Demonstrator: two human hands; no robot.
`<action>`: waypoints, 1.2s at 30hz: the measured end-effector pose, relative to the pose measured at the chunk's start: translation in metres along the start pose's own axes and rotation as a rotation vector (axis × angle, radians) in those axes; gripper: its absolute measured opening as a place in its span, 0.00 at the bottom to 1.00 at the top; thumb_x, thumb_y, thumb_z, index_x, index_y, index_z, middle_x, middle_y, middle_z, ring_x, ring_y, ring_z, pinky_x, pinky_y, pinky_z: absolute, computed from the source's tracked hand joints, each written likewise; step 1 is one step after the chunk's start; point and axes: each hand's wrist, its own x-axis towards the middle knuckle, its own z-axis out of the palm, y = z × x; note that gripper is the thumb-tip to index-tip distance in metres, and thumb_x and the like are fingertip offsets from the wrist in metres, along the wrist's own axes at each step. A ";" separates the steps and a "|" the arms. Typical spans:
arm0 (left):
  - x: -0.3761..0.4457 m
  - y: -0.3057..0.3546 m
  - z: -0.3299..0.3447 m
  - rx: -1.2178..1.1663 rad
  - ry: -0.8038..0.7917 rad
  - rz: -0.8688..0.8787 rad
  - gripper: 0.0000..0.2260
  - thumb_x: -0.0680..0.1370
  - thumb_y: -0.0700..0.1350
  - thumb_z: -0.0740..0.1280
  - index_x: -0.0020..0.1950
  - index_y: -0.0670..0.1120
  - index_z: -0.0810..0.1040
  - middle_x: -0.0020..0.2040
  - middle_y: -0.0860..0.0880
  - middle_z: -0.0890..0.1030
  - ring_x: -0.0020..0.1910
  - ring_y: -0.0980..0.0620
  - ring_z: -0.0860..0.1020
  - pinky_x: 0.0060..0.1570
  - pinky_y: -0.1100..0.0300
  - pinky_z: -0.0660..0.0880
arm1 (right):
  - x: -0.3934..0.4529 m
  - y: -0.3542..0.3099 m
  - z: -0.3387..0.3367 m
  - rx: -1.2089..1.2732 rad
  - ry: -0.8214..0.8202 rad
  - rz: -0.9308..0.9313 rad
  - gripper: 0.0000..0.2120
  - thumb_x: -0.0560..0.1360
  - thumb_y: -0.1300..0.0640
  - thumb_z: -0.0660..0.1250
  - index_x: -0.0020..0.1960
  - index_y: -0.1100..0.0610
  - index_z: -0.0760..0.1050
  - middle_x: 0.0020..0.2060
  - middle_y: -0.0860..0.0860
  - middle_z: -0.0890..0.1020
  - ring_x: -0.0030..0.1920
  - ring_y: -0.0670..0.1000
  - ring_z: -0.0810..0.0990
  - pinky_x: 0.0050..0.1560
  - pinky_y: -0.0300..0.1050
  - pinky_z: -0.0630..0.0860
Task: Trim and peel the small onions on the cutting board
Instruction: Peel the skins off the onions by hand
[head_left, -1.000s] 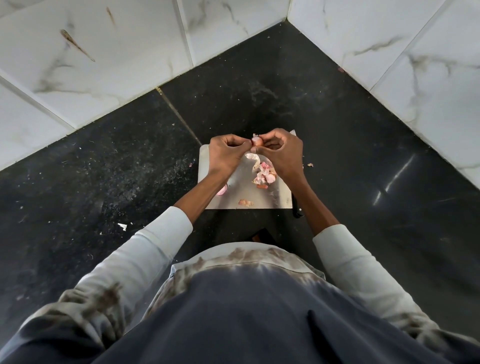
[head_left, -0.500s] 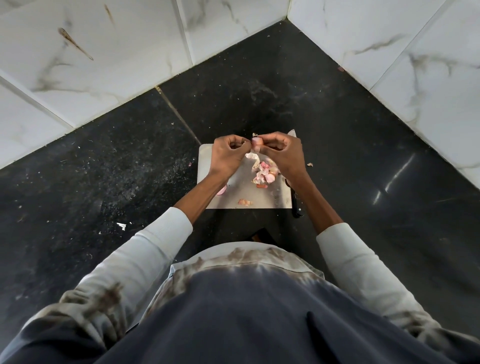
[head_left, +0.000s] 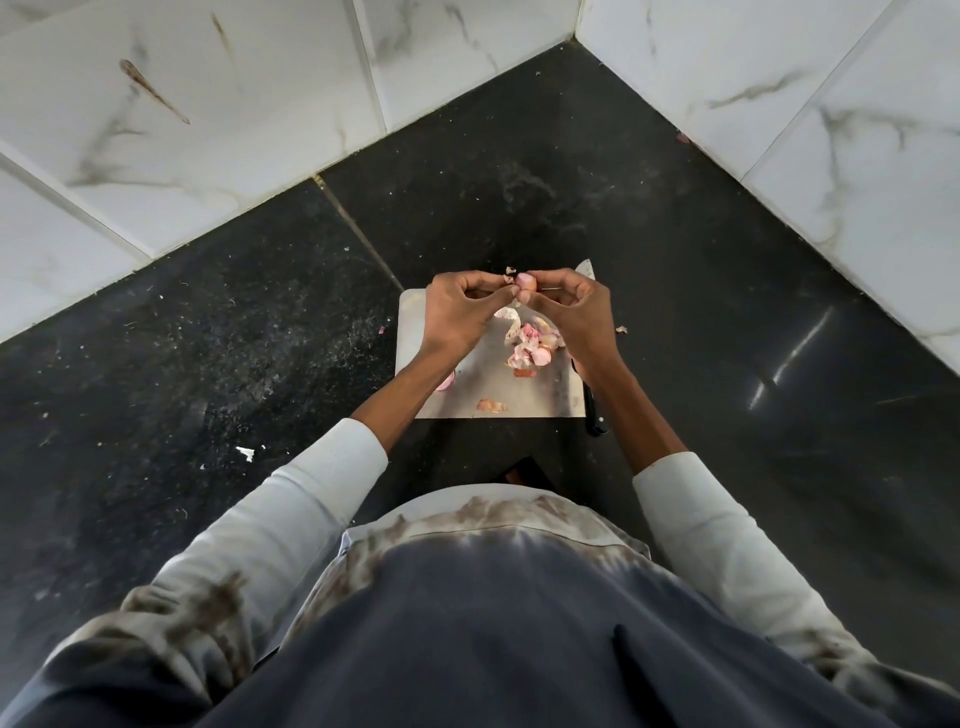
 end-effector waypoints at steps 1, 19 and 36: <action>0.000 0.000 -0.001 0.011 -0.003 0.010 0.09 0.77 0.44 0.79 0.56 0.43 0.89 0.48 0.49 0.89 0.46 0.53 0.88 0.50 0.61 0.85 | 0.000 0.000 0.000 -0.011 0.002 -0.006 0.17 0.74 0.55 0.81 0.61 0.59 0.85 0.52 0.49 0.89 0.52 0.48 0.89 0.56 0.41 0.85; -0.010 0.000 0.007 0.020 0.112 -0.025 0.07 0.77 0.44 0.79 0.52 0.43 0.89 0.45 0.50 0.88 0.43 0.53 0.87 0.49 0.56 0.86 | -0.002 -0.012 -0.002 -0.057 0.002 -0.111 0.15 0.72 0.59 0.83 0.57 0.61 0.87 0.51 0.54 0.89 0.51 0.48 0.89 0.54 0.40 0.84; -0.005 -0.018 0.013 0.067 0.008 -0.079 0.06 0.80 0.44 0.75 0.55 0.44 0.87 0.47 0.49 0.88 0.46 0.53 0.86 0.53 0.56 0.86 | -0.010 0.013 -0.004 0.148 -0.132 0.152 0.16 0.83 0.58 0.71 0.69 0.62 0.81 0.60 0.56 0.88 0.61 0.54 0.87 0.68 0.54 0.81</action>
